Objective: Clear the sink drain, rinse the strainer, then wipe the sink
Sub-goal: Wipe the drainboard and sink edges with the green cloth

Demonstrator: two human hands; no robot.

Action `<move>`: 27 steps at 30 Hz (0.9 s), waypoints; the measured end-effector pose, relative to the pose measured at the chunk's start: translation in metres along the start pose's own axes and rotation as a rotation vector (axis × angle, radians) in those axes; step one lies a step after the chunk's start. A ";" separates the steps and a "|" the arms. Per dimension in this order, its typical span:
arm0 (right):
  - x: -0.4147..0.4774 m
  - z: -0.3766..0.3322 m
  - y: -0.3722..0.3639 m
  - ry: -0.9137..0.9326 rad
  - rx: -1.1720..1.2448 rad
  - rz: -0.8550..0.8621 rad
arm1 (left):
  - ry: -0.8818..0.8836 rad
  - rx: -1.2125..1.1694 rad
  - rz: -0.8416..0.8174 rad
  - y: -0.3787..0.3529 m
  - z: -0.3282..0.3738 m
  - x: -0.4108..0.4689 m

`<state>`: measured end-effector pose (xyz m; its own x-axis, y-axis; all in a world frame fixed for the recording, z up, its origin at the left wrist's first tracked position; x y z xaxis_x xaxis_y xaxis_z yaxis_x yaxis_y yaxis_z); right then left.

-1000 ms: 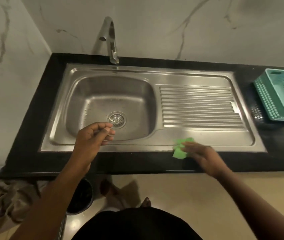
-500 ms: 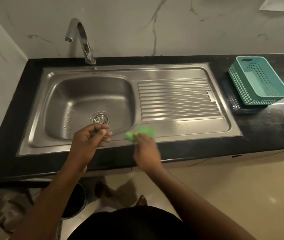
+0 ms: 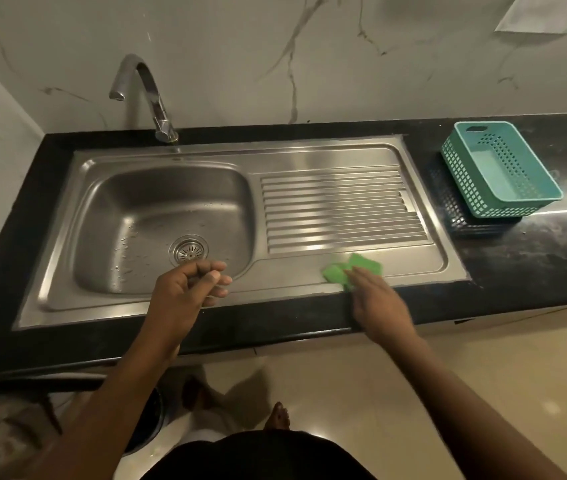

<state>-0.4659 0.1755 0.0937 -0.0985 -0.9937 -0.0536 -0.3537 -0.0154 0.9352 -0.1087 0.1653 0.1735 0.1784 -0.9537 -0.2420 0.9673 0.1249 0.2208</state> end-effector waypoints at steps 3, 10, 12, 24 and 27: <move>-0.002 0.061 0.030 -0.198 0.015 0.098 | 0.000 0.003 -0.022 -0.006 0.001 -0.003; -0.016 -0.002 0.009 -0.307 0.190 0.190 | -0.018 -0.016 -0.095 -0.029 0.005 -0.002; -0.034 -0.043 -0.008 -0.172 0.189 0.113 | -0.029 -0.017 -0.123 -0.037 0.008 0.002; -0.012 -0.135 0.047 -0.515 1.384 -0.106 | -0.083 -0.022 -0.281 -0.054 0.028 0.046; -0.001 -0.146 0.062 -0.488 1.604 -0.272 | -0.083 0.005 -0.382 -0.055 0.034 0.053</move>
<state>-0.3515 0.1589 0.2026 -0.0283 -0.8526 -0.5218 -0.8927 0.2565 -0.3706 -0.1582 0.0983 0.1801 -0.2097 -0.9502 -0.2303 0.9603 -0.2445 0.1340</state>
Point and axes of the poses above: each hand's wrist, its own x-axis towards the middle knuckle, its own y-axis out of the back of the hand, z = x × y, the point moved 2 cm from there along x, towards the middle knuckle, and after that the axes turned 7 degrees about z, right-handed, at the moved point
